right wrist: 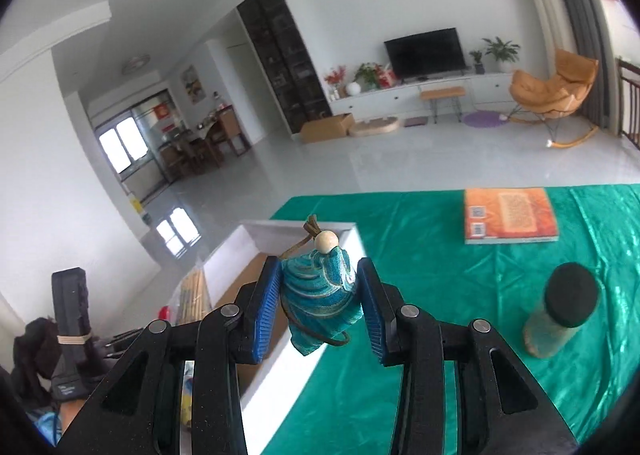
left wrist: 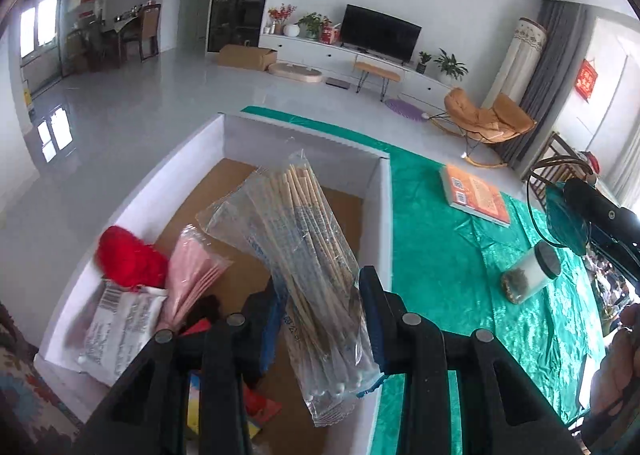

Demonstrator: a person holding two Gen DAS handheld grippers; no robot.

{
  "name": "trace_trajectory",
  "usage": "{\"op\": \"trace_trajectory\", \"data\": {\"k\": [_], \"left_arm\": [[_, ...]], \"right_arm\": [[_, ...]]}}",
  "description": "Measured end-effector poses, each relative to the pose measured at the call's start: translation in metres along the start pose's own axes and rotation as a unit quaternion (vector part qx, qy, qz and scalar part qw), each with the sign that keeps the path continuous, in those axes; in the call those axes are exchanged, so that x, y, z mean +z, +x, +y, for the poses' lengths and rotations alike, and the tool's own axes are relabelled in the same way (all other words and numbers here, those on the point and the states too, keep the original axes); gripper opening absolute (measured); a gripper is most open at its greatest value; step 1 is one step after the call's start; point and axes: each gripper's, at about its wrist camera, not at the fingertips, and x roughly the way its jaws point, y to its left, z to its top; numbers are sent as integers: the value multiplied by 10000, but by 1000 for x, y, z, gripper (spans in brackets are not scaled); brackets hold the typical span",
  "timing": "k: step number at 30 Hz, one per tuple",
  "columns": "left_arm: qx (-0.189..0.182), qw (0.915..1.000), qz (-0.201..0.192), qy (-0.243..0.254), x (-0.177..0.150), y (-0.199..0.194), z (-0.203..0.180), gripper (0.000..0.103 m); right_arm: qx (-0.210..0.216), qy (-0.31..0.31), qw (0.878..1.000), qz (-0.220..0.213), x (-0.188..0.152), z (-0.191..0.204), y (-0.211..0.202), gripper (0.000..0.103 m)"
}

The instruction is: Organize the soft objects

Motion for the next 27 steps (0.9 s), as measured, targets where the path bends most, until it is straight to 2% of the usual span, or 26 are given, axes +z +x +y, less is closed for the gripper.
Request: {"op": "trace_trajectory", "data": {"k": [2, 3, 4, 5, 6, 8, 10, 13, 18, 23, 27], "left_arm": [[462, 9988, 138, -67, -13, 3, 27, 43], [640, 9977, 187, -108, -20, 5, 38, 60], [745, 9969, 193, -173, -27, 6, 47, 83], [812, 9963, 135, -239, -32, 7, 56, 91], [897, 9956, 50, -275, -37, 6, 63, 96], [1098, 9937, -24, -243, -43, 6, 69, 96], [1203, 9924, -81, -244, -46, 8, 73, 96], [1388, 9897, -266, -243, -45, 4, 72, 96], [1447, 9875, -581, -242, -41, -13, 54, 96], [1467, 9854, -775, -370, -44, -31, 44, 96], [1687, 9822, -823, 6, -48, -42, 27, 96]], "right_arm": [[328, 12, 9990, 319, -14, 30, 30, 41], [457, 50, 9978, 479, -22, 42, 46, 43], [563, 79, 9962, 664, -30, 52, 62, 48], [660, 123, 9939, 881, -40, 61, 79, 57], [767, 168, 9903, 1149, -50, 68, 94, 76], [803, 215, 9855, 1479, -68, 75, 110, 77], [729, 117, 9858, 1510, -80, 75, 111, 77], [375, -119, 9887, 1444, -89, 75, 103, 77], [-328, -710, 9881, 1327, -88, 81, 89, 76], [-686, -1177, 9814, 1351, -82, 98, 81, 76], [-777, -1346, 9782, 1374, -82, 103, 73, 77]]}}
